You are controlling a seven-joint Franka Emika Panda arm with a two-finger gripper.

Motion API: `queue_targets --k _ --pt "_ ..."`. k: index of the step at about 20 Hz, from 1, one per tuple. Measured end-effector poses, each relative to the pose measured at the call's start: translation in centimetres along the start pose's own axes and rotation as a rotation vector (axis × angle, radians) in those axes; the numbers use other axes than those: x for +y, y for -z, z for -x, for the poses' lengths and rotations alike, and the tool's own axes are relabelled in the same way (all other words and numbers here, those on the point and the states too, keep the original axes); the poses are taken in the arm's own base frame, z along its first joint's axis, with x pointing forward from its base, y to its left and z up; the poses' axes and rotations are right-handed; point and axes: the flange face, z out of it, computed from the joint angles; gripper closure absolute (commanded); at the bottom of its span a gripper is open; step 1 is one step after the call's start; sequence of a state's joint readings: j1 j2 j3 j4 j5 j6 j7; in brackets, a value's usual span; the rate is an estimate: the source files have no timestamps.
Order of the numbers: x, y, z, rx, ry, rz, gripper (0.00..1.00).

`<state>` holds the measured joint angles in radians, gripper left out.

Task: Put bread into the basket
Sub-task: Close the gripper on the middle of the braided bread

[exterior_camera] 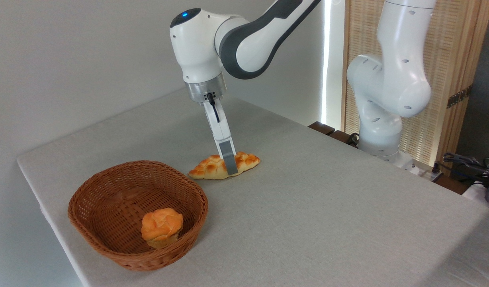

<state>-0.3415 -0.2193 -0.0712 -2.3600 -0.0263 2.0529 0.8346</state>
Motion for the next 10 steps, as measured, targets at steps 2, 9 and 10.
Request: queue_targets --k 2,9,10 --pt "0.03 -0.01 -0.04 0.000 -0.016 0.000 0.76" --pt "0.03 -0.01 -0.03 0.000 -0.023 0.000 0.76" --pt "0.03 -0.01 -0.04 0.000 -0.023 0.000 0.76"
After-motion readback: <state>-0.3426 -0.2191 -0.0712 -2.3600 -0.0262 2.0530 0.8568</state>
